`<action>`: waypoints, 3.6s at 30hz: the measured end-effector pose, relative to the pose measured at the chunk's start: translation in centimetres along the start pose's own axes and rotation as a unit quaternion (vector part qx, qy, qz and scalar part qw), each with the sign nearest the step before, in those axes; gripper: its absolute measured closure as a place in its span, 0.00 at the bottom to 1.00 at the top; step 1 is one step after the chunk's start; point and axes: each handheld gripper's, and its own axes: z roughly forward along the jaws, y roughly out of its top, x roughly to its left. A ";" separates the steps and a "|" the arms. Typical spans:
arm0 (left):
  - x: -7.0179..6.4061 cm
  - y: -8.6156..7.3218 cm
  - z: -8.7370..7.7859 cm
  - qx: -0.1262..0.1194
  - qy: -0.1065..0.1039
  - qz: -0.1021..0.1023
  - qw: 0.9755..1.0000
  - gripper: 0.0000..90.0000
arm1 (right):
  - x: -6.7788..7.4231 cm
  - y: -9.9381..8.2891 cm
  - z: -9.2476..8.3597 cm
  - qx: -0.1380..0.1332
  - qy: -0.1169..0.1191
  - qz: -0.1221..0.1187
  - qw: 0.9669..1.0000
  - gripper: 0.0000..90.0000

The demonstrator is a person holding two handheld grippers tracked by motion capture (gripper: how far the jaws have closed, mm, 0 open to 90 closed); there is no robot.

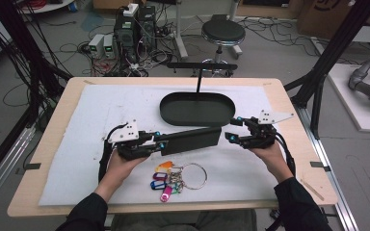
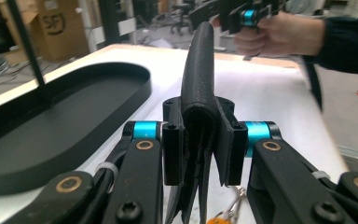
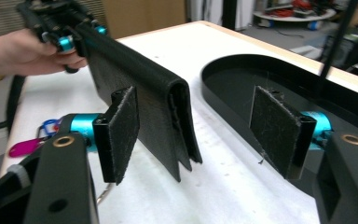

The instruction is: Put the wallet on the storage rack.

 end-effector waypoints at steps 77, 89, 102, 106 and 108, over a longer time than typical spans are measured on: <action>-3.0 -1.2 -3.6 -0.023 0.086 -0.031 0.996 0.36 | -6.2 1.9 6.0 -0.002 -0.080 -0.005 0.997 0.84; -3.1 -1.1 -3.6 -0.027 0.087 -0.028 0.995 0.36 | -7.6 0.2 7.9 0.017 -0.103 0.007 0.995 0.84; -3.1 -1.2 -3.8 -0.029 0.083 -0.028 0.996 0.36 | -8.7 -0.7 9.4 0.026 -0.106 0.027 0.994 0.83; -3.2 -1.3 -3.8 -0.027 0.082 -0.028 0.996 0.36 | -8.9 -0.8 9.3 0.040 -0.116 0.016 0.992 0.83; -3.2 -1.3 -3.8 -0.027 0.082 -0.026 0.996 0.36 | -8.9 -0.8 9.3 0.045 -0.119 0.016 0.992 0.82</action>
